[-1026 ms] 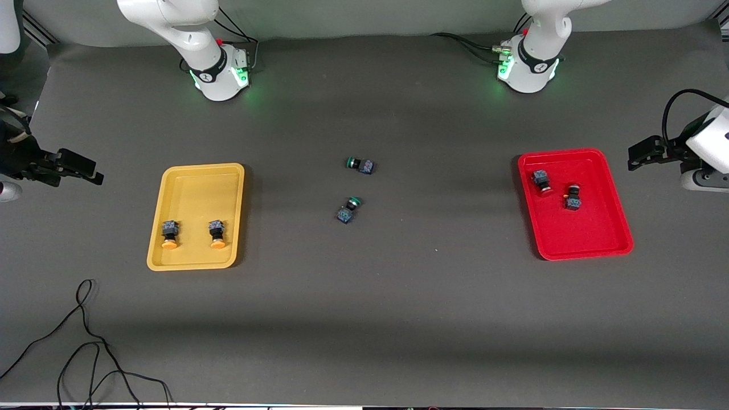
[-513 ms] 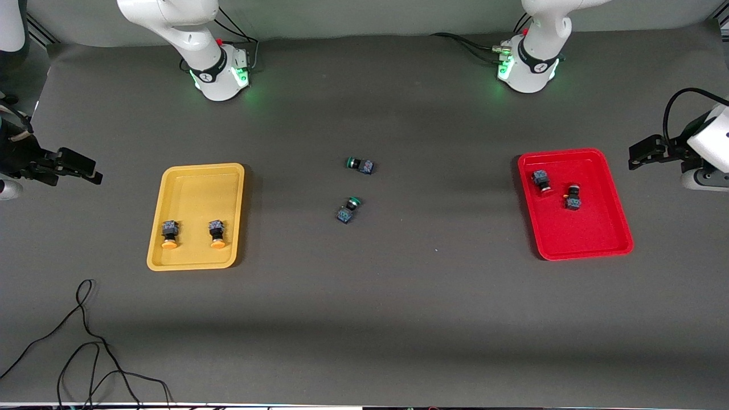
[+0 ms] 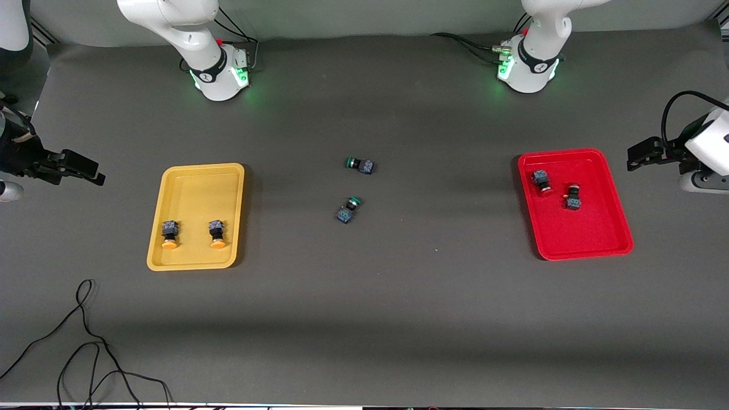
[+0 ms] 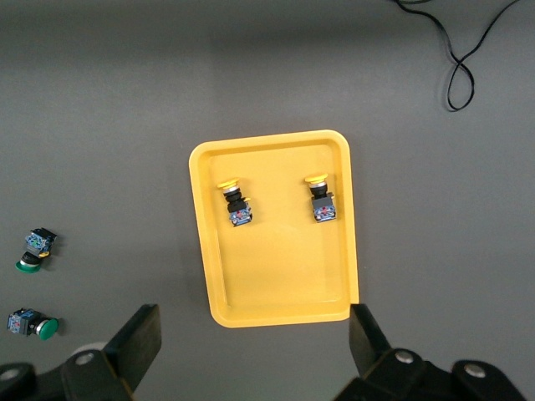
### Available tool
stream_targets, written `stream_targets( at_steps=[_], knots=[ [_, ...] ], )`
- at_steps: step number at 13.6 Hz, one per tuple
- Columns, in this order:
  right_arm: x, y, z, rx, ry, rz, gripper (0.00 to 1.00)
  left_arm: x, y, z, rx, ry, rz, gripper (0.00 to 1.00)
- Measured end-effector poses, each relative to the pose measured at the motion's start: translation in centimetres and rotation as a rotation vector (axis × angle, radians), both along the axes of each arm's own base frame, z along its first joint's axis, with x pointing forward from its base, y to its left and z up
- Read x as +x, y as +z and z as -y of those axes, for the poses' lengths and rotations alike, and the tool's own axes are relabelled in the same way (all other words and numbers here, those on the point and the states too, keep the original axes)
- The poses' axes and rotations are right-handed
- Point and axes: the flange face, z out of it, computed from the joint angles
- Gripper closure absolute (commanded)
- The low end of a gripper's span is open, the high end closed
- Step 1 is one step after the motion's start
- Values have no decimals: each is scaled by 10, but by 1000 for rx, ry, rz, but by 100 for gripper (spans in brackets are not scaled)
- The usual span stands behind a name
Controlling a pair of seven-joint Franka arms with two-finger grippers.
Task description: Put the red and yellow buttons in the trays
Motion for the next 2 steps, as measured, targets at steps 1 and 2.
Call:
stream_targets(
  at_steps=[1,2],
  knots=[
    [0,0,1,-9,1,-1,0,0,0,0,0,0,-1,0],
    [0,0,2,-16,1,-1,0,0,0,0,0,0,-1,0]
  ],
)
